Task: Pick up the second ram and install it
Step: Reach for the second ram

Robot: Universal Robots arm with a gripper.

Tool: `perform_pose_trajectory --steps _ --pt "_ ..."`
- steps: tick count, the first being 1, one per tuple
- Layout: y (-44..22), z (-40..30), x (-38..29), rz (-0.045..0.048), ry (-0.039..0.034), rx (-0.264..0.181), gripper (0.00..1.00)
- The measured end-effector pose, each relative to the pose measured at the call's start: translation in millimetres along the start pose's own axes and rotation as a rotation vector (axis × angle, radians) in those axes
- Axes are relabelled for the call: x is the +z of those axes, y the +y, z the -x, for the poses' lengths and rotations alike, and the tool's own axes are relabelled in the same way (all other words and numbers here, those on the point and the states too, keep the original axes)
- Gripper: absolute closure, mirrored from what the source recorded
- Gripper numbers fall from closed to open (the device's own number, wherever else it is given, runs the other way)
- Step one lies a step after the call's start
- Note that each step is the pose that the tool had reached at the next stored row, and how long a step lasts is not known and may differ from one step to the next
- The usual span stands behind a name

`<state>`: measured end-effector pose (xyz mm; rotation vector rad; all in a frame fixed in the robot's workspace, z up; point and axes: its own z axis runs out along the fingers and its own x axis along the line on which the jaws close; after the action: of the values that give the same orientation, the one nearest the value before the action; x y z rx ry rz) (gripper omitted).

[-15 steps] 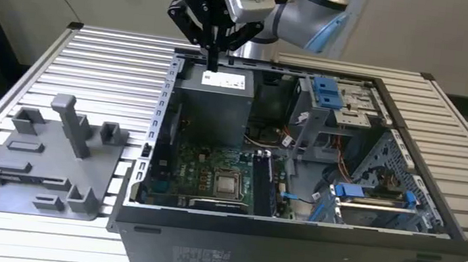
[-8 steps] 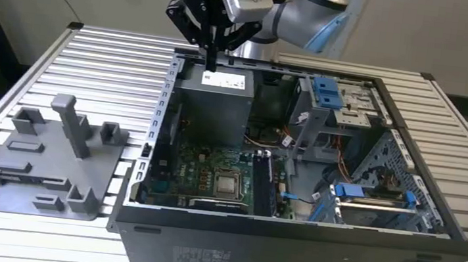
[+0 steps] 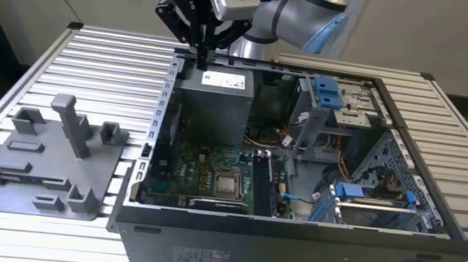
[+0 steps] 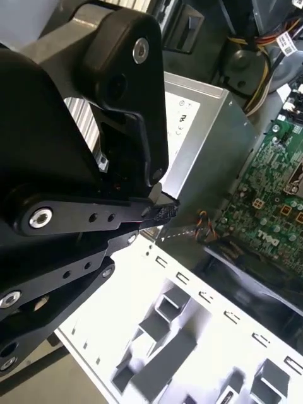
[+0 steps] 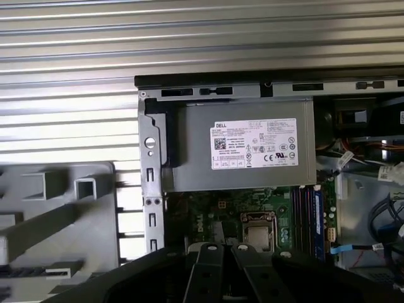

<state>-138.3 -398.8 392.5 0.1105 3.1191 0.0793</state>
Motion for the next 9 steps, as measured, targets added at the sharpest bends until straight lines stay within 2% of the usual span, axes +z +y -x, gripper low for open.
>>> perform_pose_trajectory --steps 5,9 --pt "-0.8 -11.7 -0.1 -0.0001 0.0004 0.000 0.89" --pt "-1.8 -24.8 0.0 -0.0001 0.0004 0.000 0.89"
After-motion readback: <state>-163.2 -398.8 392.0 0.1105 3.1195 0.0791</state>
